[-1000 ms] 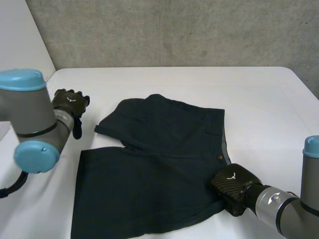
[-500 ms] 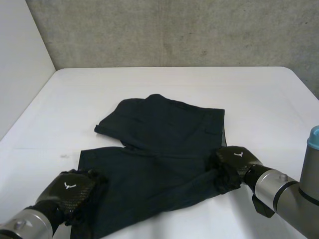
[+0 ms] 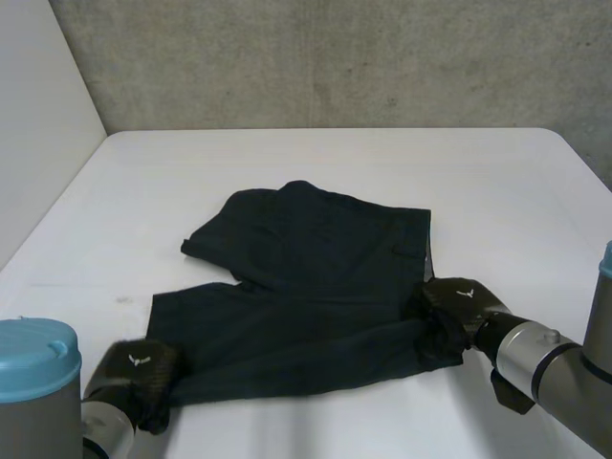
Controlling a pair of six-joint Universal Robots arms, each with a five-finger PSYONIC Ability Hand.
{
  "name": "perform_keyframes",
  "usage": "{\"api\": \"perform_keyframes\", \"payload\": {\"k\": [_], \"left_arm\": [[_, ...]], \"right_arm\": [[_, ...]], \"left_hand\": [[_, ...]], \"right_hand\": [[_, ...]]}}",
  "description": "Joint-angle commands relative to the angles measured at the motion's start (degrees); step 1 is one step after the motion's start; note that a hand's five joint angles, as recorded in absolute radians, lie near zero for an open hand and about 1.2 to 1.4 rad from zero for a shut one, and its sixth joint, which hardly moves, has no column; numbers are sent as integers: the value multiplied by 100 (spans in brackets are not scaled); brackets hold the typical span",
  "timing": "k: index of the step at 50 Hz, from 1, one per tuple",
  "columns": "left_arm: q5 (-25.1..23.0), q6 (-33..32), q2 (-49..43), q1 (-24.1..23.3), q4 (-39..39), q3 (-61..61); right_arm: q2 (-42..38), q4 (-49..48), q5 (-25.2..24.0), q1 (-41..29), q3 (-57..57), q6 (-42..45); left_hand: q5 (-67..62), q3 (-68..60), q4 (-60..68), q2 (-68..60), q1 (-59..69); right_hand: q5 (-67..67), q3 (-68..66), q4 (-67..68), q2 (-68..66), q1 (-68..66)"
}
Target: Fold the shorts.
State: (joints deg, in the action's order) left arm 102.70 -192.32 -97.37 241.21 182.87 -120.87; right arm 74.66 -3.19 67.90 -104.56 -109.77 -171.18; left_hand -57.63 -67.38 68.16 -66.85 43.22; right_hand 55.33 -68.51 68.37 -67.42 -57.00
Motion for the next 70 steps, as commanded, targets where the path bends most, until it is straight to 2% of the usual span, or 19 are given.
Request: {"api": "perform_keyframes", "payload": {"k": [1, 2, 7, 11, 14, 16, 24, 29, 36, 46, 48, 49, 51, 52, 57, 60, 61, 66, 70], "left_arm": [[-22, -516, 1096, -179, -900, 133], [-22, -656, 1237, -179, -1094, 151], [-30, -1508, 1782, -162, -2437, 151], [-22, -1870, 1827, -144, -2940, 186], [-22, -1950, 1810, -56, -2863, 291], [-39, -1976, 1652, 49, -2530, 563], [4, -2003, 18, 58, -1308, 2065], [31, -2003, -1150, 67, -868, 3357], [40, -1985, -2908, 41, -683, 5440], [13, -1994, -4833, 93, -482, 7672], [22, -1994, -5001, 93, -349, 7885], [31, -1994, -5089, 85, -210, 7999], [66, -1976, -5107, 49, -59, 8009], [101, -1976, -5107, 49, 11, 8000], [444, -1915, -4845, -30, 170, 7597], [479, -1906, -4197, -108, 152, 6958], [462, -1897, -3984, -118, 152, 6675], [330, -1678, -2659, -109, 257, 4849], [-38, -1205, -1928, -91, 363, 3680]], "right_arm": [[742, 1380, -137, 40, -36, 2201], [882, 1870, -128, 41, -27, 2691], [1225, 3279, -93, 41, -54, 3819], [1384, 4062, -119, 75, -98, 4443], [1410, 4178, -163, 242, 7, 4716], [1349, 4073, -163, 251, 148, 4682], [269, 2895, 3, 208, 1351, 3303], [-345, 2272, 555, -177, 2246, 2828], [-1444, 1279, 1689, -636, 3389, 2818], [-2754, 338, 1867, -733, 4499, 2862], [-3010, -57, 1841, -768, 4587, 2854], [-3045, -207, 1841, -777, 4587, 2871], [-3072, -627, 1902, -786, 4543, 2871], [-3055, -761, 1902, -786, 4517, 2854], [-2546, -1140, 1928, -724, 4148, 2652], [-1738, -1105, 1928, -724, 3604, 2301], [-1353, -1026, 1902, -672, 3237, 2048], [-612, -350, 1779, -417, 2242, 1159], [-312, 248, 1253, -320, 1433, 508]], "left_hand": [[-1237, -1262, 1184, -1315, 3678], [-1237, -1262, 1184, -1315, 3678], [-1237, -1262, 1184, -1315, 3678], [-1237, -1262, 1184, -1315, 3678], [-1237, -1262, 1184, -1315, 3678], [-1237, -1262, 1184, -1315, 3678], [-1237, -1262, 1184, -1315, 3678], [-1237, -1262, 1184, -1315, 3678], [-1237, -1262, 1184, -1315, 3678], [-1237, -1262, 1184, -1315, 3678], [-85, -110, 32, -163, 2526], [2187, 2161, -2239, 2108, 255], [4922, 4896, -4974, 4843, -2481], [5763, 5738, -5816, 5685, -3322], [5759, 5733, -5811, 5680, -3318], [5763, 5738, -5816, 5685, -3322], [5763, 5738, -5816, 5685, -3322], [5763, 5738, -5816, 5685, -3322], [5763, 5738, -5816, 5685, -3322]], "right_hand": [[1467, -1149, 1163, -1258, -2300], [1467, -1149, 1163, -1258, -2300], [1467, -1149, 1163, -1258, -2300], [1467, -1149, 1163, -1258, -2300], [1467, -1149, 1163, -1258, -2300], [1467, -1149, 1163, -1258, -2300], [1467, -1149, 1163, -1258, -2300], [1467, -1149, 1163, -1258, -2300], [1467, -1149, 1163, -1258, -2300], [1467, -1149, 1163, -1258, -2300], [857, -539, 553, -648, -1690], [-1181, 1499, -1485, 1390, 348], [-5533, 5851, -5837, 5742, 4700], [-5533, 5851, -5837, 5742, 4700], [-5533, 5851, -5837, 5742, 4700], [-5533, 5851, -5837, 5742, 4700], [-5533, 5851, -5837, 5742, 4700], [-5533, 5851, -5837, 5742, 4700], [-5475, 5793, -5779, 5684, 4642]]}}
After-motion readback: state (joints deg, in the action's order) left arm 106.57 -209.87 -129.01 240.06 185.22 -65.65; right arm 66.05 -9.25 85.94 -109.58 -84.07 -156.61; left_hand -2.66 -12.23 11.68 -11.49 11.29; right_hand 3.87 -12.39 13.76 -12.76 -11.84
